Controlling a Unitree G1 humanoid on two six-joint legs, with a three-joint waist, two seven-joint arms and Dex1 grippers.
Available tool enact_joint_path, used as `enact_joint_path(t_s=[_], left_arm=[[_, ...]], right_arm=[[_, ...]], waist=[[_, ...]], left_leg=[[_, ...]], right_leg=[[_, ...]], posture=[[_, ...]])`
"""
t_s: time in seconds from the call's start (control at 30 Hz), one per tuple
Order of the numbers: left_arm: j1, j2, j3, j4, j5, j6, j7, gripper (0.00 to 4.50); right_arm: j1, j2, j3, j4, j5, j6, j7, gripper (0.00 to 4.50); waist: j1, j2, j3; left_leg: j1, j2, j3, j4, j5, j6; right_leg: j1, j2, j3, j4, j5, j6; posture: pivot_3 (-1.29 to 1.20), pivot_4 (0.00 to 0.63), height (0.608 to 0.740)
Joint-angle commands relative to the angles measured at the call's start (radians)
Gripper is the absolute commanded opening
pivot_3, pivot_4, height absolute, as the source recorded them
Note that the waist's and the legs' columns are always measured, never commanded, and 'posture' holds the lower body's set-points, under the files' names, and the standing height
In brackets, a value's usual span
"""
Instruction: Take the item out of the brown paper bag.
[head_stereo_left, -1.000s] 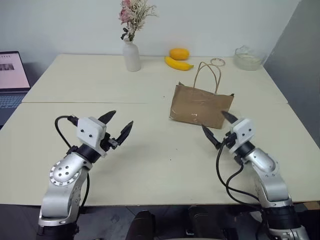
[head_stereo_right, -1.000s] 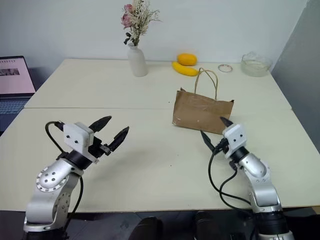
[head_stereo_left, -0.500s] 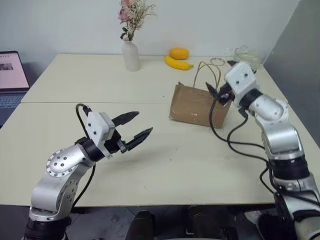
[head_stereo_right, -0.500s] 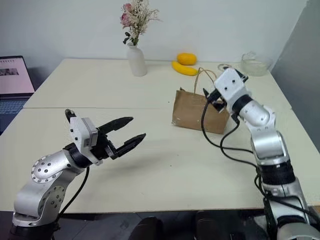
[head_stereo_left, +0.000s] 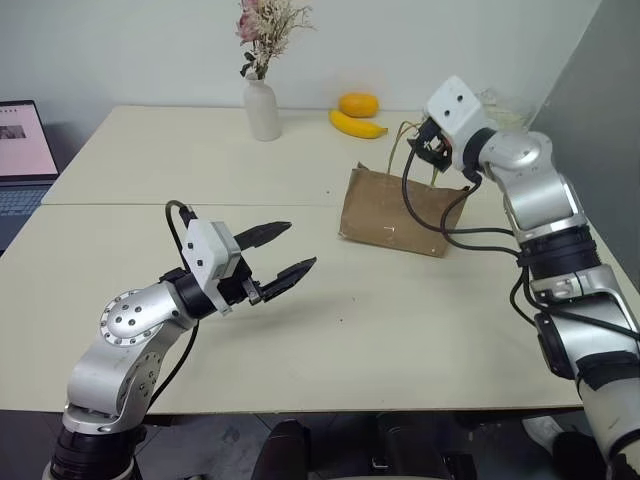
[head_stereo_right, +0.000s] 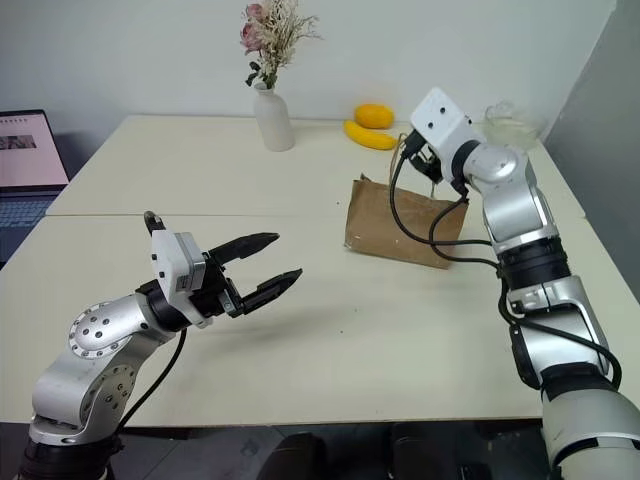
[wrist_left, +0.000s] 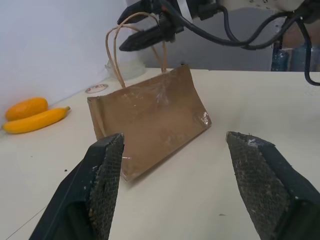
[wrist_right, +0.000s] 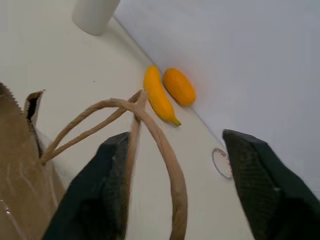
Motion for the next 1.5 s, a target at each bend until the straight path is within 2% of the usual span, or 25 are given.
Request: enact_joint_path(t_s=[0.03, 0.17, 0.2, 0.43, 0.7, 0.87, 1.17, 1.5], left_arm=[[-0.007, 0.003, 0.003, -0.028, 0.009, -0.008, 0.012, 3.41], [0.011, 0.005, 0.006, -0.041, 0.017, -0.003, 0.022, 3.41], [0.015, 0.006, 0.008, -0.043, 0.018, -0.002, 0.025, 3.41], [0.065, 0.009, 0.066, -0.043, -0.001, 0.011, 0.046, 3.41], [0.151, 0.034, 0.148, -0.088, -0.078, 0.051, 0.030, 3.41], [0.190, 0.037, 0.158, -0.127, -0.103, 0.071, 0.042, 3.41], [0.206, 0.030, 0.158, -0.151, -0.103, 0.073, 0.068, 3.41], [0.229, 0.023, 0.163, -0.156, -0.092, 0.055, 0.088, 3.41]], right_arm=[[-0.051, -0.012, -0.006, 0.025, -0.010, -0.038, 0.034, 1.72], [-0.069, 0.000, -0.018, 0.012, 0.008, -0.019, 0.074, 0.21], [-0.071, 0.004, -0.021, 0.005, 0.013, -0.011, 0.082, 0.03], [-0.127, 0.043, -0.057, -0.031, 0.072, 0.070, 0.111, 0.03], [-0.212, 0.113, -0.065, 0.038, 0.098, 0.045, 0.092, 0.03], [-0.255, 0.190, -0.057, 0.115, 0.102, 0.007, 0.072, 0.03], [-0.377, 0.353, -0.059, 0.393, 0.096, -0.125, -0.009, 0.03], [-0.391, 0.409, -0.052, 0.520, 0.078, -0.210, -0.054, 0.03]], waist=[[0.000, 0.000, 0.000], [0.000, 0.001, 0.000], [0.000, 0.001, 0.000], [-0.001, 0.002, 0.001], [-0.005, 0.002, 0.002], [-0.015, 0.003, 0.002], [-0.019, 0.003, 0.002], [-0.019, 0.003, 0.002]], left_leg=[[0.000, 0.000, 0.000, 0.000, 0.000, 0.000], [0.000, 0.000, 0.000, 0.000, 0.000, 0.000], [0.000, 0.000, 0.000, 0.000, 0.000, 0.000], [0.000, 0.001, 0.000, 0.000, 0.000, 0.000], [-0.001, 0.001, 0.000, 0.000, 0.000, 0.000], [-0.001, 0.001, 0.000, 0.000, 0.000, 0.000], [-0.002, 0.001, -0.001, -0.001, 0.000, 0.000], [-0.002, 0.000, -0.001, -0.001, 0.000, 0.000]], right_leg=[[0.000, 0.000, 0.000, 0.000, 0.000, 0.000], [0.000, 0.000, 0.000, 0.000, 0.000, 0.000], [0.000, 0.000, 0.000, 0.000, 0.000, 0.000], [-0.001, -0.002, 0.000, 0.001, 0.000, 0.000], [-0.002, -0.003, 0.000, 0.001, 0.000, -0.001], [-0.002, -0.003, 0.000, 0.001, 0.001, -0.002], [-0.002, -0.003, -0.001, 0.001, 0.001, -0.002], [-0.002, -0.004, -0.001, 0.000, 0.001, -0.003]], posture=[[0.00, 0.150, 0.740], [0.00, 0.150, 0.740], [0.00, 0.150, 0.740], [0.00, 0.150, 0.740], [0.00, 0.150, 0.740], [0.00, 0.150, 0.740], [0.00, 0.150, 0.740], [0.00, 0.150, 0.740]])
